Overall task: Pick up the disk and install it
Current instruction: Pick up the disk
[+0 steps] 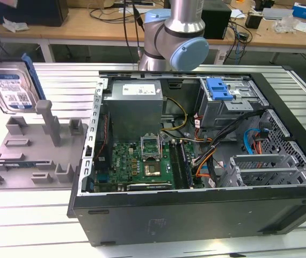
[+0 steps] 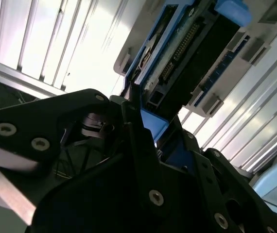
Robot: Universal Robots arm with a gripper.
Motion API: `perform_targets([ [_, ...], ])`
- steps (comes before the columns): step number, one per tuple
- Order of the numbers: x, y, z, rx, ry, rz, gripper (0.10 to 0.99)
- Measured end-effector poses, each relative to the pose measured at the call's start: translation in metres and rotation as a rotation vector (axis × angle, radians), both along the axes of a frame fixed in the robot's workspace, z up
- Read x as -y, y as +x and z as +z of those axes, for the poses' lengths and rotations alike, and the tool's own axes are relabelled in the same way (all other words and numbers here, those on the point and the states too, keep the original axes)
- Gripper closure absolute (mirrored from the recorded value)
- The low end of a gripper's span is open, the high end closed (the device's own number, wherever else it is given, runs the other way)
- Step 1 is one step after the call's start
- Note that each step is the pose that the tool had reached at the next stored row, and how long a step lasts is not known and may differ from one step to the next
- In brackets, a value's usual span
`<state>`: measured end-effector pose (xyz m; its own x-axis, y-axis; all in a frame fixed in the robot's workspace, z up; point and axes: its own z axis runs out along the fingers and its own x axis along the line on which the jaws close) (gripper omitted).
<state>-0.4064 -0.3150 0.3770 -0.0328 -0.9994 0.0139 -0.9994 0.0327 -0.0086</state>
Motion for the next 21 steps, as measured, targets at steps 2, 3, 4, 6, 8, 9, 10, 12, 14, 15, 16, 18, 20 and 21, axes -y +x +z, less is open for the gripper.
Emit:
perform_targets([
  [2, 0.0000, 0.0000, 0.0108, 0.0000, 0.000, 0.000, 0.722],
  [3, 0.0000, 0.0000, 0.0192, 0.0001, 0.000, 0.000, 0.722],
  [4, 0.0000, 0.0000, 0.0271, 0.0000, 0.000, 0.000, 0.722],
  [6, 0.0000, 0.0000, 0.0366, 0.0001, 0.001, 0.000, 0.722],
  [8, 0.0000, 0.0001, 0.0498, 0.0001, 0.001, 0.000, 0.722],
  [9, 0.0000, 0.0001, 0.0543, 0.0001, 0.001, 0.000, 0.722],
  [10, 0.0000, 0.0001, 0.0651, 0.0000, 0.002, 0.000, 0.722],
  [12, 0.0000, 0.0002, 0.0770, 0.0000, 0.003, 0.000, 0.722],
  [14, 0.0000, 0.0002, 0.0927, 0.0002, 0.004, 0.000, 0.722],
  [15, 0.0000, 0.0002, 0.1006, 0.0002, 0.005, 0.000, 0.722],
  [16, 0.0001, 0.0003, 0.1091, -0.0001, 0.006, 0.000, 0.722],
  [18, 0.0001, 0.0004, 0.1106, 0.0001, 0.008, 0.000, 0.722],
  [20, 0.0001, 0.0003, 0.1106, 0.0000, 0.008, 0.000, 0.722],
  [21, 0.0002, 0.0003, 0.1106, 0.0000, 0.008, 0.000, 0.722],
])
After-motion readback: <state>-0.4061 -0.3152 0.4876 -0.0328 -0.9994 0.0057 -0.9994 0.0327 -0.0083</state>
